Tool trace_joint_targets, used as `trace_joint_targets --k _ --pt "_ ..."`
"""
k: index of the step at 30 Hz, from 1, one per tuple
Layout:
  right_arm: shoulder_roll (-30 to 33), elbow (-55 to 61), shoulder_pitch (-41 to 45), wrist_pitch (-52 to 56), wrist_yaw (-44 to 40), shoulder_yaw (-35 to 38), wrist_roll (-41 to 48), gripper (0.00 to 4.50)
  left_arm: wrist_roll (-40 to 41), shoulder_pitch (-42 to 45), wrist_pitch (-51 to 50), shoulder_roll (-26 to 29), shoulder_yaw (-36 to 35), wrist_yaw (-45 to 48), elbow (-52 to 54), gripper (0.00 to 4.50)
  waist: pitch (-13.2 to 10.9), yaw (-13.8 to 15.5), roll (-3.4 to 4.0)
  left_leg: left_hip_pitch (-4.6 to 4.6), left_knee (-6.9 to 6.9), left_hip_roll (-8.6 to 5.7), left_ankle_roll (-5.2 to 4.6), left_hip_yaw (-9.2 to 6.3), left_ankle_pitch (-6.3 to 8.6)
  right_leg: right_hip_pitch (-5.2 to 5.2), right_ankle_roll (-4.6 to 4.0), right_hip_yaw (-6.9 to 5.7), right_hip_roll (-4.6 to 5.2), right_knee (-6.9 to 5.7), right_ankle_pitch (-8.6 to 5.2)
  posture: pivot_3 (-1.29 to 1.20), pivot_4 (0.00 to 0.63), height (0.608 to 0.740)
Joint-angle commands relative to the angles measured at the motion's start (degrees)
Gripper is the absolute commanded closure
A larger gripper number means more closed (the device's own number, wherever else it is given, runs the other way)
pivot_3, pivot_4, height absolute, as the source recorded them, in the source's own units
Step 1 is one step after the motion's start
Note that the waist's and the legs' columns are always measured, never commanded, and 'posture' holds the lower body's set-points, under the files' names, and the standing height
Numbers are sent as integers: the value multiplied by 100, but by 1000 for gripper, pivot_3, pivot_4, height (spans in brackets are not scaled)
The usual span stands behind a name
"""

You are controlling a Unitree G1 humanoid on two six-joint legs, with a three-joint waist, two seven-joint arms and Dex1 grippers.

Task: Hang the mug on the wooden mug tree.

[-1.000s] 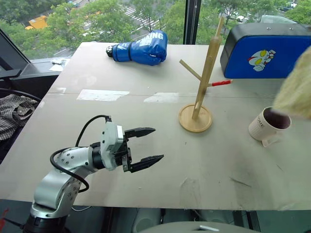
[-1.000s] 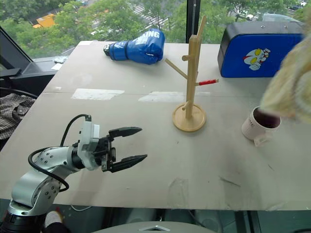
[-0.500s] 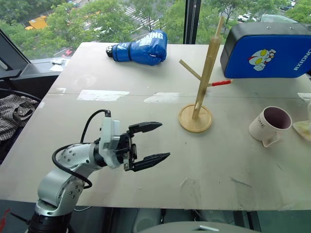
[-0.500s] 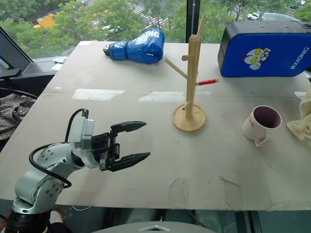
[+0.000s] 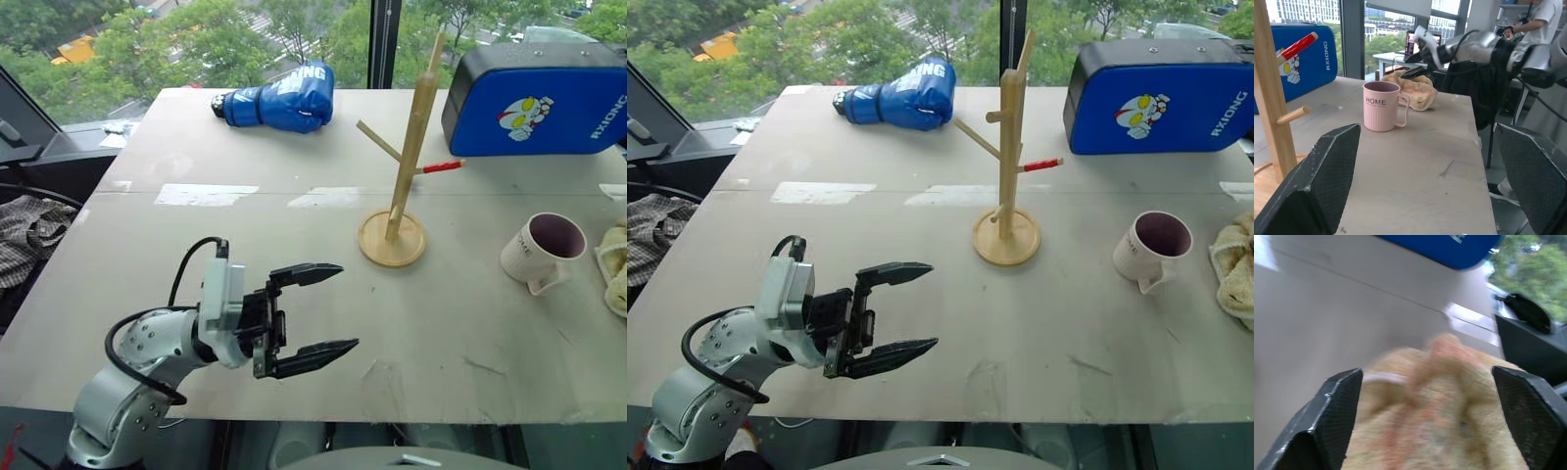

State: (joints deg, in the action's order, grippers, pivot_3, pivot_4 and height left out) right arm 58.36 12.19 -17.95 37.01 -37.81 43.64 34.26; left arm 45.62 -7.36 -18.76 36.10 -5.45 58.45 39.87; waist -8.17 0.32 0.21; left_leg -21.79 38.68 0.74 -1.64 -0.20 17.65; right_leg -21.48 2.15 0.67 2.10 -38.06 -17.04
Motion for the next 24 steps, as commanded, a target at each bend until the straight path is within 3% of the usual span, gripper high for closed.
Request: trace_joint_targets --k 1,4,8,16,24 --pt "-529 1771 -421 1212 434 537 853 441 -175 299 246 -37 24 188 -506 0 0 43 -6 0 0 0 0 -2 0 0 0 -3 -1 0 0 0 150 740" --pt "-1536 2934 -491 1549 1721 -54 659 441 -305 669 320 -100 171 348 -1000 0 3 49 -19 2 5 -3 -2 -4 1 1 0 -3 -8 -4 0 0 150 740" --pt "-2522 3687 -503 1680 2720 -886 221 441 -430 880 456 -105 253 617 -1362 0 6 29 -23 -2 7 -12 18 -4 -11 -6 0 -4 -13 -5 0 0 150 740" --pt "-3474 3470 42 1293 3956 -1869 -1003 441 -483 857 607 -40 222 884 -1446 0 4 -1 -25 -4 1 -14 25 0 -14 -14 1 5 -10 -1 -1 0 150 740" --pt "-4045 2965 417 699 4520 -2012 -1947 441 -522 692 692 55 152 923 -1367 0 4 -21 -25 -1 1 -14 24 1 -14 -14 1 6 -9 -4 -1 0 150 740"
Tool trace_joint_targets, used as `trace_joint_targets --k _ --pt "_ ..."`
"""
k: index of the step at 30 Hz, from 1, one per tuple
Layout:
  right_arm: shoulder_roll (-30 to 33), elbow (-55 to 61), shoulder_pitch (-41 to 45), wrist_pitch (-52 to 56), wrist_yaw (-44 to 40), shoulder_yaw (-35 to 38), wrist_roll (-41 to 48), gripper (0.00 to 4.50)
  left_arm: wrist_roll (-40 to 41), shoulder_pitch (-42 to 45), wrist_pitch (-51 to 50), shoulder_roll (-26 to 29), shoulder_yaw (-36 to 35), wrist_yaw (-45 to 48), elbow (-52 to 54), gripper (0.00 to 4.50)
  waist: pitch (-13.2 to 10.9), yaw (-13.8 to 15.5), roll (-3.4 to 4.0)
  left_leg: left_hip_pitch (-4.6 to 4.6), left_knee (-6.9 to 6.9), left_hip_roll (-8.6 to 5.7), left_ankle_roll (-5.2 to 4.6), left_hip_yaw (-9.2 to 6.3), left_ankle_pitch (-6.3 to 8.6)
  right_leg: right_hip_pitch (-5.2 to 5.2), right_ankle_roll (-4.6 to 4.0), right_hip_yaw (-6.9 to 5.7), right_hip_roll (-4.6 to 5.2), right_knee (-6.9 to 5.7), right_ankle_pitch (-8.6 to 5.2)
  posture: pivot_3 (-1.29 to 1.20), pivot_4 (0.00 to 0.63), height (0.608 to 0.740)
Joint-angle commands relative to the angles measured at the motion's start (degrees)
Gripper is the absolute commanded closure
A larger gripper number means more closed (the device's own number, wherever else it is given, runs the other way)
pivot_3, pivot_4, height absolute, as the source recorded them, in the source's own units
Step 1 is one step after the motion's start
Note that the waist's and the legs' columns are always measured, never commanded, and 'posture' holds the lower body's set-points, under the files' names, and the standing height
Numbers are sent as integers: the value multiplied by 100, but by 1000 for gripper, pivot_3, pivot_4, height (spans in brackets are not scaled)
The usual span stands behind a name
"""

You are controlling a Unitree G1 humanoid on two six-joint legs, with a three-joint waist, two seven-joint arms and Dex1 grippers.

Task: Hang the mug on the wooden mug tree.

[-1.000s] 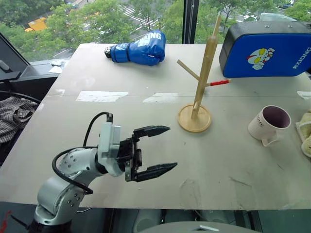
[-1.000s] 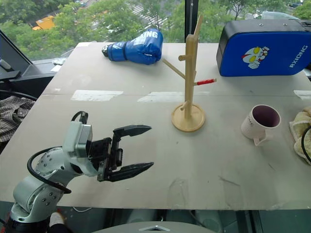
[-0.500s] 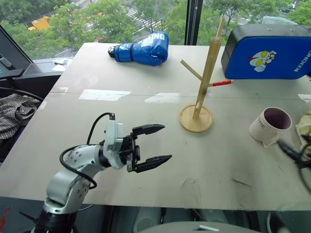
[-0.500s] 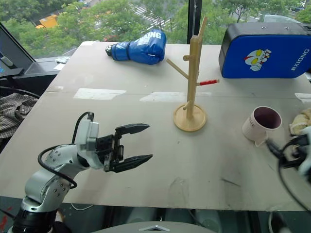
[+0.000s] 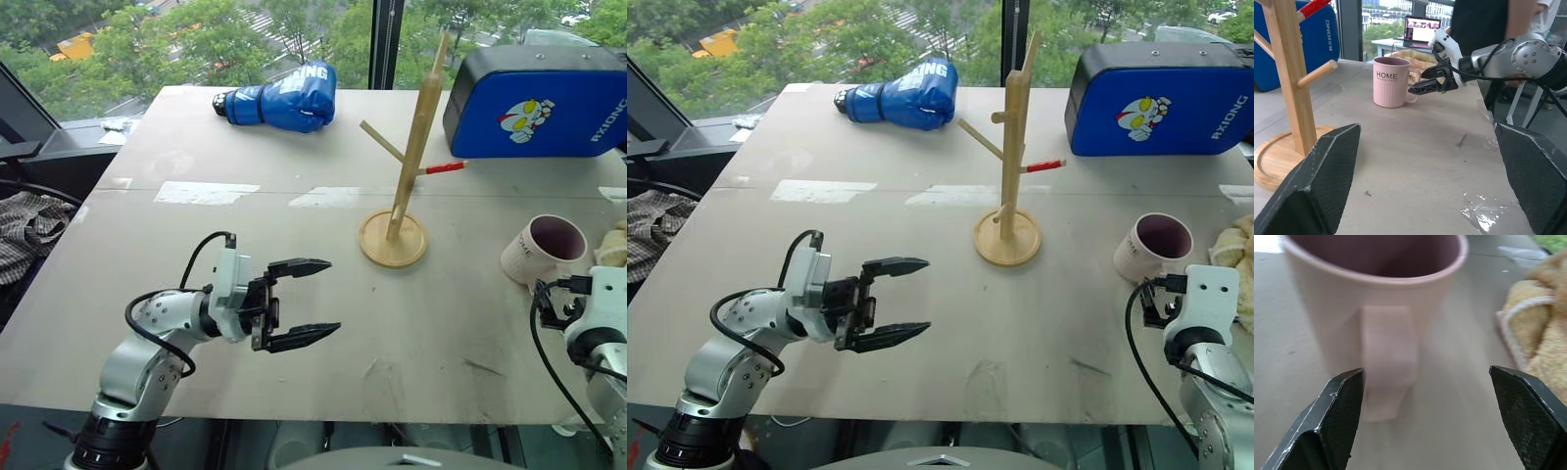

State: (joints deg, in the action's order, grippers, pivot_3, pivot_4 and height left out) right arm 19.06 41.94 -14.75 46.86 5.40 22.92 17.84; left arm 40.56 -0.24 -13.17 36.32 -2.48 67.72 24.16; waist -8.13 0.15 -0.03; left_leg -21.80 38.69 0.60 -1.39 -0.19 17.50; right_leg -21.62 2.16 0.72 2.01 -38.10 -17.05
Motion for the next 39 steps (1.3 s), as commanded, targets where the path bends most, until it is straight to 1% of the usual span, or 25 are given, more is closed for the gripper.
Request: trace_joint_targets --k 1,5,6,7,8,11,12,13,14,18,20,26,30,31,33,36,37,39 --pt "-161 -62 131 -331 225 20 -399 441 -23 -30 140 26 -146 -28 211 0 0 -9 0 0 0 0 0 0 0 0 0 0 0 0 0 0 150 740" --pt "-279 -309 284 -437 326 -92 -731 441 -50 -61 167 11 -140 -108 242 0 0 -56 0 0 0 0 0 0 0 0 0 0 2 -2 0 0 150 740" --pt "-307 -396 336 -454 342 -114 -795 935 -50 -78 170 12 -146 -127 256 0 0 -73 0 1 0 0 0 -1 0 0 0 0 2 -3 0 0 150 740" --pt "-330 -488 384 -487 352 -147 -866 1190 -47 -94 172 7 -153 -151 267 0 0 -79 0 1 0 0 0 0 0 0 0 0 4 -3 0 0 150 740" --pt "-343 -575 420 -521 343 -184 -928 1588 -50 -110 179 7 -152 -166 276 0 0 -85 0 1 0 0 0 0 0 0 0 1 4 -3 0 0 150 740" --pt "-484 -917 610 -686 377 -204 -1060 3255 -62 -140 193 11 -141 -232 320 0 0 -93 0 2 0 0 -1 0 0 0 0 2 4 -4 0 0 150 740" --pt "-518 -1033 671 -778 359 -214 -1084 3638 -65 -154 186 9 -134 -266 358 0 0 -92 0 2 -1 0 -1 0 1 0 0 1 6 -4 0 0 150 740" --pt "-531 -1141 720 -885 326 -231 -1120 4161 -68 -176 179 10 -131 -300 403 0 0 -92 1 2 -1 0 -1 0 1 -1 0 1 7 -4 0 0 150 740" --pt "-529 -1218 748 -966 283 -245 -1147 4439 -72 -198 174 12 -131 -327 442 0 0 -93 1 2 -1 0 -1 0 1 0 0 2 7 -5 0 0 150 740" --pt "-463 -1434 806 -1492 -27 -217 -1141 4439 -43 -306 140 38 -194 -447 594 0 1 -93 0 3 -1 0 -1 -1 1 0 -1 1 11 -5 0 0 150 740" --pt "-326 -1554 826 -1900 -381 -152 -1025 4439 -38 -388 133 47 -210 -500 658 0 0 -94 1 3 -1 0 -2 0 1 0 0 2 13 -5 0 0 150 740" --pt "269 -2006 869 -2885 -1812 90 -359 4439 -37 -557 134 34 -242 -639 793 0 0 -95 1 5 -1 0 -13 1 7 1 -1 2 13 -8 1 0 150 740" --pt "710 -2116 996 -3174 -2732 249 221 4439 -14 -658 116 52 -321 -753 883 0 -1 -92 2 4 -1 0 -22 1 12 2 0 3 16 -8 1 0 150 740" --pt "833 -2106 1005 -3220 -3139 298 536 4439 -38 -700 124 68 -346 -776 908 0 -1 -92 2 5 -1 0 -22 1 12 2 0 3 17 -8 1 0 150 740" --pt "1093 -2107 1056 -3177 -3703 372 974 4439 -35 -775 118 95 -393 -821 981 0 -2 -92 4 5 -1 2 -24 0 14 2 0 1 17 -8 1 0 150 740" --pt "1563 -2206 1377 -2949 -4176 332 1302 4439 -106 -859 155 94 -454 -979 1102 0 -5 -101 5 5 -1 3 -27 -1 15 3 -1 1 19 -8 1 0 150 740" --pt "1767 -2309 1555 -2884 -4402 263 1376 4439 -252 -876 256 31 -466 -1107 1149 0 -5 -111 5 5 0 3 -27 0 15 3 -1 3 22 -8 1 0 150 740" --pt "2095 -2611 2052 -2768 -4781 78 1489 4439 -274 -863 522 -343 -474 -1389 1183 0 -5 -103 5 8 1 2 -28 4 16 5 -1 5 23 -8 2 0 150 740"
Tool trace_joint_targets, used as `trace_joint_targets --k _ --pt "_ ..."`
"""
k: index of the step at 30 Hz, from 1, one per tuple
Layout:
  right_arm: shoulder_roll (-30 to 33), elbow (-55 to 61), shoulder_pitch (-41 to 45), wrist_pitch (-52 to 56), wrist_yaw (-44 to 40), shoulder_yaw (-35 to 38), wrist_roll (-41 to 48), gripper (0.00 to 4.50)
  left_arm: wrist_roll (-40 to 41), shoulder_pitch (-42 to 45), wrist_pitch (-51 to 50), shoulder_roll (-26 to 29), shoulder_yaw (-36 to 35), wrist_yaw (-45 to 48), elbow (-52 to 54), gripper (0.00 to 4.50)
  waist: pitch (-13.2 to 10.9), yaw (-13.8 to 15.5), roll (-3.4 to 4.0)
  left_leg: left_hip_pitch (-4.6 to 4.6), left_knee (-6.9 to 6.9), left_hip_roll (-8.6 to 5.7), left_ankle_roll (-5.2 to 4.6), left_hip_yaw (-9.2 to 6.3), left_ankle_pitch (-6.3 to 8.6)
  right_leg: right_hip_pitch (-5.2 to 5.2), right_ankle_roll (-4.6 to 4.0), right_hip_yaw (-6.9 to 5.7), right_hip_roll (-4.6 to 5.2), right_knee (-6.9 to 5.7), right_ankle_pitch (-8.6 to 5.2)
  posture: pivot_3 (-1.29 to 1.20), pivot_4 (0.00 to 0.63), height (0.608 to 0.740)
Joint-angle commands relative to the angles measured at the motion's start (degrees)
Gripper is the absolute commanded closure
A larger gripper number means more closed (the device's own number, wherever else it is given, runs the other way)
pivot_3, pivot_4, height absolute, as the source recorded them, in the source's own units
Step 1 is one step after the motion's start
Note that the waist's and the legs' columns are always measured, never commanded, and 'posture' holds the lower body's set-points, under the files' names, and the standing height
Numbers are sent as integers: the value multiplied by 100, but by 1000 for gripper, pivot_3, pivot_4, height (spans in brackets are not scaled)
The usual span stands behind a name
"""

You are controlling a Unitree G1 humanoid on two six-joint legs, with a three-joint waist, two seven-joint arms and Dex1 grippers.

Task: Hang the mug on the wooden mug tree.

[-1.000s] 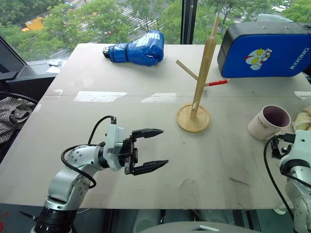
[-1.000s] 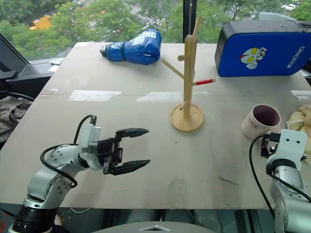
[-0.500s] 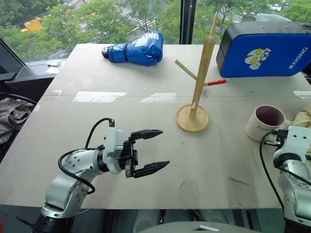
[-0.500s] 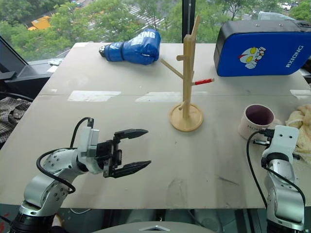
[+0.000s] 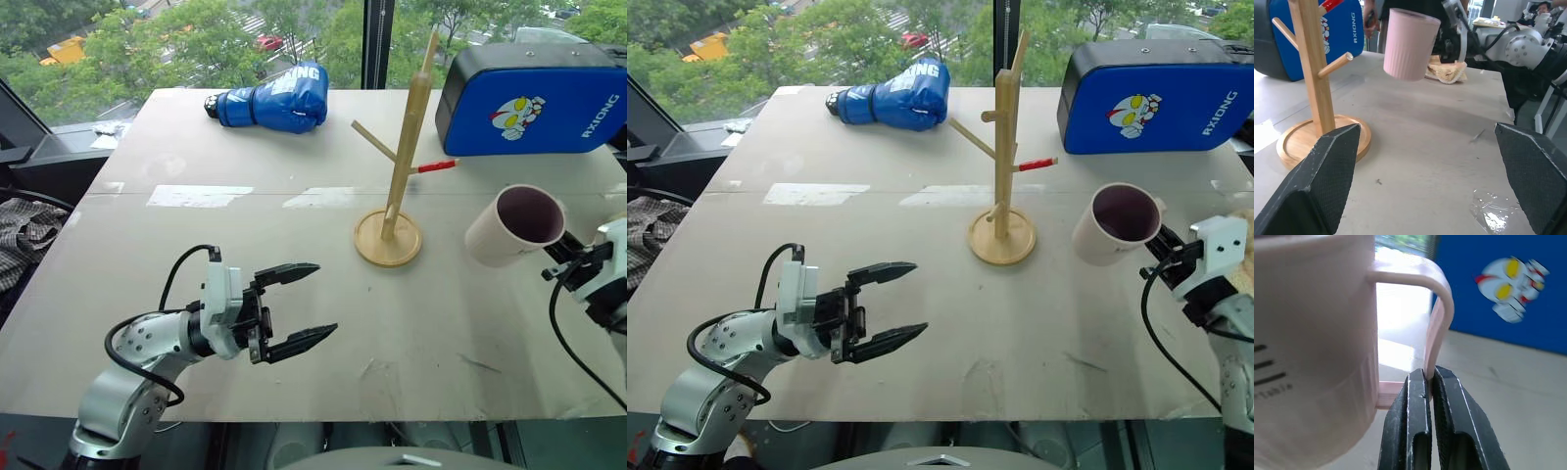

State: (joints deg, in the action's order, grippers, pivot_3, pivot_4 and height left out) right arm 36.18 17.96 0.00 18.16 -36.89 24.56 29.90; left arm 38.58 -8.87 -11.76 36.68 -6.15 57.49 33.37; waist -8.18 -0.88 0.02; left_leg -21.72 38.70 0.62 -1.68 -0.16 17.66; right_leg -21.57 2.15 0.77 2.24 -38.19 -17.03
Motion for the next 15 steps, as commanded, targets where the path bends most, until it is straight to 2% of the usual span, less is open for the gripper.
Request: trace_joint_targets --k 1,3,7,15 --pt "452 -298 702 131 -638 -128 306 4439 -65 4 446 -481 -106 -432 267 0 -1 1 2 2 1 0 0 -2 0 2 0 -2 -1 0 0 0 150 740" --pt "682 -634 1215 217 -993 -335 365 4439 12 -14 398 -458 -138 -358 319 0 -8 10 -14 1 2 0 0 -4 0 2 0 -6 0 0 0 0 150 740" --pt "1116 -1451 2446 324 -2007 -1035 282 4439 905 -86 -251 29 -534 -298 623 0 -13 8 -9 -2 1 3 1 -8 -1 -2 -2 -9 -3 -1 -1 0 150 740" --pt "1177 -2602 3855 88 -3111 -1948 -192 4439 1724 -477 -785 443 -1144 -668 1219 0 -19 10 -11 -19 3 0 19 -8 -10 -5 0 -21 15 20 0 0 150 740"
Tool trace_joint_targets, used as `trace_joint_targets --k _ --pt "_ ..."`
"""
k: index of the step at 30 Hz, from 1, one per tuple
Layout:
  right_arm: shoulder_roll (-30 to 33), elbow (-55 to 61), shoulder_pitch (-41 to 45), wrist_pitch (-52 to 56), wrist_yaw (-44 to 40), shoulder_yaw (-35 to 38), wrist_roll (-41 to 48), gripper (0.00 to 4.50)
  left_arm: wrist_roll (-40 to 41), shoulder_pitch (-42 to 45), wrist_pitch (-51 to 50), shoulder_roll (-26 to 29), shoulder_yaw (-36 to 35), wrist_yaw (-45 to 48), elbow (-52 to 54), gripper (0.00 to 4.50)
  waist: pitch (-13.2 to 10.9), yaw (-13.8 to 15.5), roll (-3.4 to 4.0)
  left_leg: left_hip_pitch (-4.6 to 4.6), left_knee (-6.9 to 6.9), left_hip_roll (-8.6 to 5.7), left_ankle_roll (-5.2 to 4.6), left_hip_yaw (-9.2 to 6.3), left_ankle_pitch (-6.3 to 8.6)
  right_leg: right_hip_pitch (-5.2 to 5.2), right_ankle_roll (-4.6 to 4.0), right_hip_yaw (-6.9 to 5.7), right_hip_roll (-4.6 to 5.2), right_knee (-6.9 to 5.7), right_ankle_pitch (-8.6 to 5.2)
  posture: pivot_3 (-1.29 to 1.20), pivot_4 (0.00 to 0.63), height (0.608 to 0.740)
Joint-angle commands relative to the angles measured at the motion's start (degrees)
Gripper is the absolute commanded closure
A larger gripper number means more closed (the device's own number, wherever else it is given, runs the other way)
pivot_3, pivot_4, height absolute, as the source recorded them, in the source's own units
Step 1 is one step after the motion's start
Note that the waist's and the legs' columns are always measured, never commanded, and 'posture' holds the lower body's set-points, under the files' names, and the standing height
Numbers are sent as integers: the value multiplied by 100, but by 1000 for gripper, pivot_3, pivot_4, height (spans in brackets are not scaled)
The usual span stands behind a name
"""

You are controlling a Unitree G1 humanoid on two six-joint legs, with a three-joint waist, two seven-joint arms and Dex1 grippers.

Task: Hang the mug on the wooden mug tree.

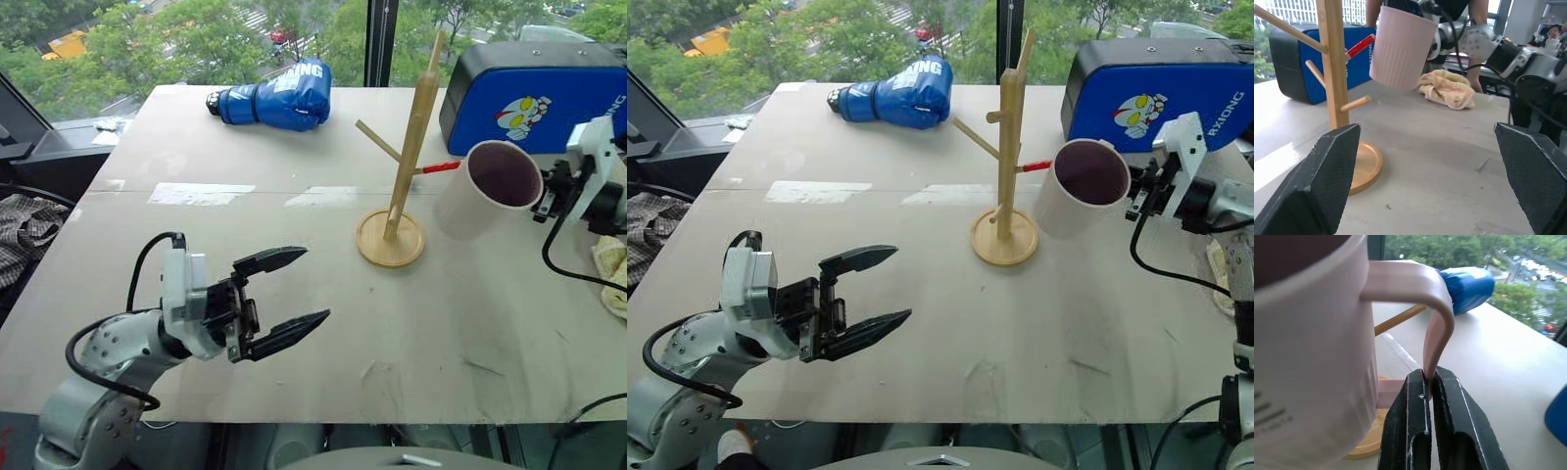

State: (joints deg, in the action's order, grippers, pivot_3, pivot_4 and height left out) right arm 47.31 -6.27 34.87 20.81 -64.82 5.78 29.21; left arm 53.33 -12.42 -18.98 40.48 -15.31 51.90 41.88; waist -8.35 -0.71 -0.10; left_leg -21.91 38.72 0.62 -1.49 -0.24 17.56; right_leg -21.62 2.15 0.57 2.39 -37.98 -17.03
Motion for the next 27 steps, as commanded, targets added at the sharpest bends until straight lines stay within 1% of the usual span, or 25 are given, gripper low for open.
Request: trace_joint_targets --k 1,6,12,15,20,21,22,25,26,27 --pt "48 -263 490 -218 -445 -166 -171 4439 262 -201 -64 57 -260 -129 419 0 -1 -6 1 2 -1 -1 1 1 0 0 0 0 2 -1 0 0 150 740" --pt "-179 -478 1073 -225 -814 -519 -293 4439 196 -659 23 -43 -417 -189 604 0 -3 -11 3 5 -5 0 3 -1 -2 -1 -1 -4 2 -3 0 0 150 740" --pt "-284 -612 1557 63 -1020 -735 -387 4439 -27 -593 349 -221 -646 266 -398 0 -6 16 7 2 -5 -1 5 -8 -3 -1 -2 -15 6 0 -1 0 150 740" --pt "-326 -930 1784 -10 -1120 -1038 -744 4439 -59 -431 424 -330 -592 363 -713 0 -10 -1 2 -2 -5 -2 5 -8 -2 -2 -2 -16 9 3 -1 0 150 740" --pt "-422 -1590 1974 -301 -1125 -1498 -1412 4439 -207 -249 533 -551 -448 240 -599 0 -11 -14 2 -1 -5 -6 6 -7 -3 -4 -2 -17 13 0 -1 0 150 740" --pt "-457 -1679 1978 -401 -1062 -1477 -1477 3688 -198 -222 539 -594 -437 206 -562 0 -11 -13 2 -1 -5 -6 6 -7 -3 -5 -2 -17 14 0 -1 0 150 740" --pt "-479 -1725 1977 -458 -1029 -1443 -1504 3582 -179 -206 537 -626 -434 172 -529 0 -11 -13 2 -2 -5 -6 6 -7 -3 -6 -2 -17 13 0 -1 0 150 740" --pt "-432 -1527 1824 -685 -894 -1214 -1475 2287 -90 -194 511 -657 -479 140 -442 0 -11 1 2 -8 -5 -6 6 -8 -3 -12 -2 -18 15 0 0 0 150 740" --pt "-325 -1189 1612 -613 -772 -1000 -1367 1773 -55 -186 506 -640 -531 171 -473 0 -11 5 2 -9 -5 -6 6 -8 -3 -12 -1 -18 16 1 0 0 150 740" --pt "-254 -950 1461 -549 -682 -851 -1293 1355 -32 -178 502 -626 -567 195 -503 0 -11 19 2 -10 -5 -6 6 -8 -3 -12 -1 -19 17 1 0 0 150 740"
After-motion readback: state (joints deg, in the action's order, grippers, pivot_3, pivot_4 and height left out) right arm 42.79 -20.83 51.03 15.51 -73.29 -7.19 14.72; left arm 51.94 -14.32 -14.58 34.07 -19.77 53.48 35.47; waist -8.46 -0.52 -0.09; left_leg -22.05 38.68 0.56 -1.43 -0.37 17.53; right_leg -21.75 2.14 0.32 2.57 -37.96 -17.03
